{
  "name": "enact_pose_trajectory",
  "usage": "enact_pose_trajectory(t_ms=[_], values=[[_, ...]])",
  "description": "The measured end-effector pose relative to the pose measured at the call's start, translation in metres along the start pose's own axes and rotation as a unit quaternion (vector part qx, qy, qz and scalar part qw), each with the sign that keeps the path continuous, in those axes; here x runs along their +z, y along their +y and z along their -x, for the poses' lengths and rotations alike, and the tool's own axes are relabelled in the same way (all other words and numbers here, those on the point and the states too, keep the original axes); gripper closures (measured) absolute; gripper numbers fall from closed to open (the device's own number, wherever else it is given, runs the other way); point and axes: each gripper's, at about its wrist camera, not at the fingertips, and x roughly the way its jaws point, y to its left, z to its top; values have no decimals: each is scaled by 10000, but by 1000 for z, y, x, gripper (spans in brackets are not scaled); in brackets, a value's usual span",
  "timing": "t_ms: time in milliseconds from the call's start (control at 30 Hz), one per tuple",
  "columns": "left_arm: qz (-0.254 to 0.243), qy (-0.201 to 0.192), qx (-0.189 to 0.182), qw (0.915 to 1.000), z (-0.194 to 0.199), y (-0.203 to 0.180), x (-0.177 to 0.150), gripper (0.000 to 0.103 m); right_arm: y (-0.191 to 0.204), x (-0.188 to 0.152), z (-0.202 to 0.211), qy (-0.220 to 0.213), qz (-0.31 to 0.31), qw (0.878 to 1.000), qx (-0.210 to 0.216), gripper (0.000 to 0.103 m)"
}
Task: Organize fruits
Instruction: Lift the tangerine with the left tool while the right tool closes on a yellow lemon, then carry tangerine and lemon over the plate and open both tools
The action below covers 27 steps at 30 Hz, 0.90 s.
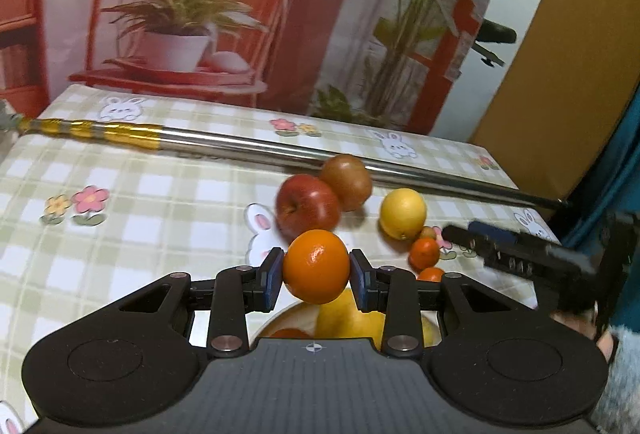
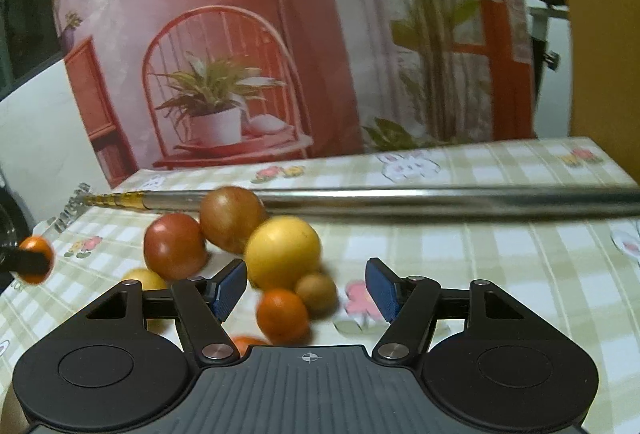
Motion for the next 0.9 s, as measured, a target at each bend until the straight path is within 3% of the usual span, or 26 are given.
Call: enact_pose_trajectory(t_ms=[433, 533, 700, 900], values=[[462, 46, -118, 9989, 17, 25, -30, 66, 31, 23, -76, 943, 745, 9927, -108, 42], [501, 51, -162, 9986, 16, 27, -33, 66, 34, 22, -83, 1057, 781, 9911, -198, 47], [480, 38, -196, 9987, 17, 26, -38, 66, 37, 22, -81, 1084, 726, 9911, -271, 48], [413, 51, -221, 9989, 21, 22, -43, 66, 46, 30, -51, 727, 588, 9955, -122, 48]])
